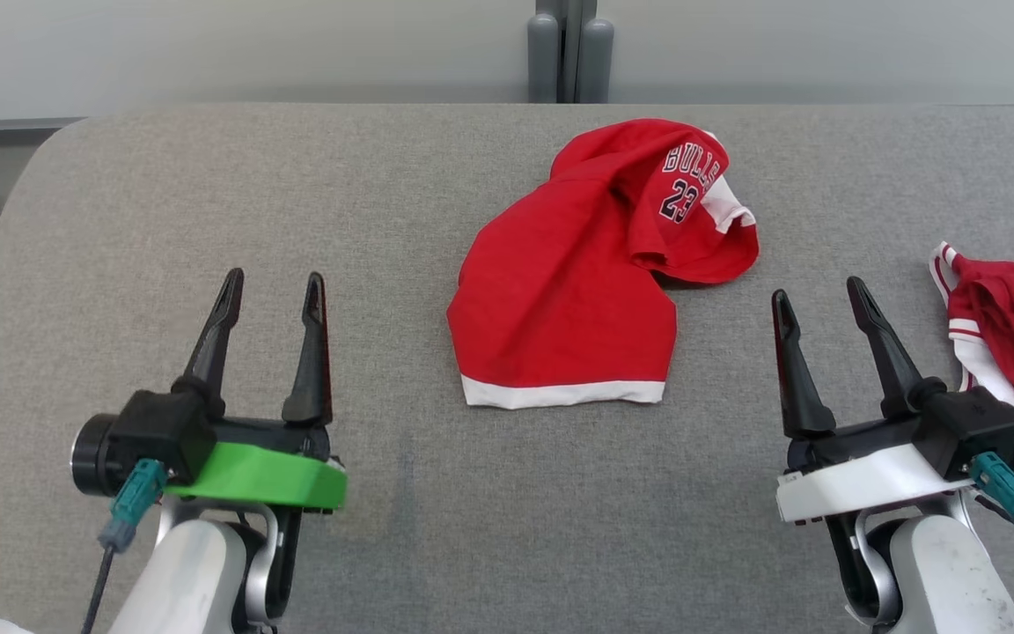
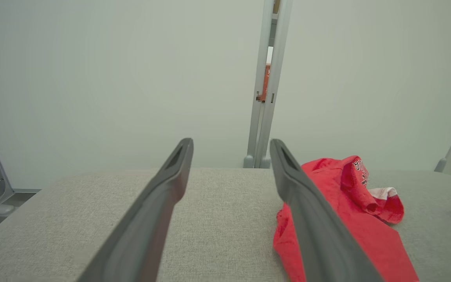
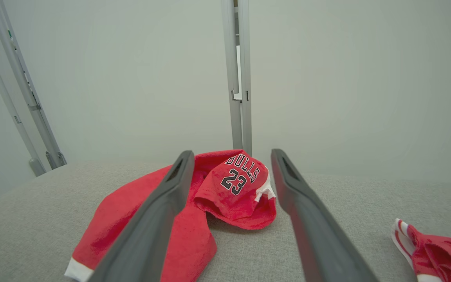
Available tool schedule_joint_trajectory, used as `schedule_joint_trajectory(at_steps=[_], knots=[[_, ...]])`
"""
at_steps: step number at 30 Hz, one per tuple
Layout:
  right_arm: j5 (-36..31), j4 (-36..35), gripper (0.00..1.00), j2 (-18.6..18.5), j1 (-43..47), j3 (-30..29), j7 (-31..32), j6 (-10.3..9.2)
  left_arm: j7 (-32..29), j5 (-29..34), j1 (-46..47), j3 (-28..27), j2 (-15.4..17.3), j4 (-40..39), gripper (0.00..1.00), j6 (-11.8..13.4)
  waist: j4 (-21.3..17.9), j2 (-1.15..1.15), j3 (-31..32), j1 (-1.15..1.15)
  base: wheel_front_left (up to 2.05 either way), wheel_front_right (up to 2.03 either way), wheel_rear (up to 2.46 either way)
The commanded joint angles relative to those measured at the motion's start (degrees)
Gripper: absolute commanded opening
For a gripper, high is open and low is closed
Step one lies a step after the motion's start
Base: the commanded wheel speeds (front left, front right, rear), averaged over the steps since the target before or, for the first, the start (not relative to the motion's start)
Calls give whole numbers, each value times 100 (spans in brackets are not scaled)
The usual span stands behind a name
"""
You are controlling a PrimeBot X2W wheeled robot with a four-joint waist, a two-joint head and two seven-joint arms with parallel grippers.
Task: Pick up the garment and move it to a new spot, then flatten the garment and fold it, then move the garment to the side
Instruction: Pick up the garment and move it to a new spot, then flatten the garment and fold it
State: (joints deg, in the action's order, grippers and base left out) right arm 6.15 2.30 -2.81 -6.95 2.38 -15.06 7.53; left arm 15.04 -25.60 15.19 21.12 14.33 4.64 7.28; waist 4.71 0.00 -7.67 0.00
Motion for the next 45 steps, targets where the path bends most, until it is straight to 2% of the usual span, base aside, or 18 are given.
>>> schedule_joint_trajectory(at_steps=[1,5,11,15,22,25,33,34,35,40,45], knots=[[7,52,100,-15,93,-8,-15,-10,16,134,-161,-131,-111,-26,100,-64,42,0,42,0,0,0,0],[-11,143,100,-17,106,-23,-15,-10,16,385,-490,-547,-518,-12,100,-356,53,0,47,0,0,0,0],[-14,523,100,-15,22,-34,-15,-10,16,743,-486,-862,-782,67,100,-841,233,0,-83,0,0,0,0],[-33,920,100,-15,-191,76,-15,-10,16,914,-390,-974,-939,159,100,-1037,444,0,-214,0,0,0,0],[211,2133,100,-19,-736,1,-16,-10,16,1019,-328,-923,-1104,283,100,-1221,866,0,-393,0,0,0,0],[77,2705,100,-18,-950,-168,-15,-10,16,1047,-306,-877,-1128,355,100,-1260,1053,0,-431,0,0,0,0],[-26,3626,100,-19,-1449,-340,-15,-10,17,902,-262,-710,-1142,379,100,-1208,1350,0,-481,0,0,0,0],[-33,3681,69,-17,-1492,-344,-15,-10,17,883,-260,-696,-1142,380,100,-1194,1366,0,-474,0,0,0,0],[-60,3668,0,-17,-1566,-327,-15,-10,17,864,-261,-682,-1142,384,100,-1185,1381,0,-465,0,0,0,0],[-169,3257,0,-18,-1653,-145,-15,-10,17,851,-319,-682,-1143,409,100,-1124,1373,0,-353,0,0,0,0],[-251,2810,0,-15,-1953,418,-16,-10,17,859,-367,-720,-1144,425,100,-1114,1298,0,-180,0,0,0,0]])
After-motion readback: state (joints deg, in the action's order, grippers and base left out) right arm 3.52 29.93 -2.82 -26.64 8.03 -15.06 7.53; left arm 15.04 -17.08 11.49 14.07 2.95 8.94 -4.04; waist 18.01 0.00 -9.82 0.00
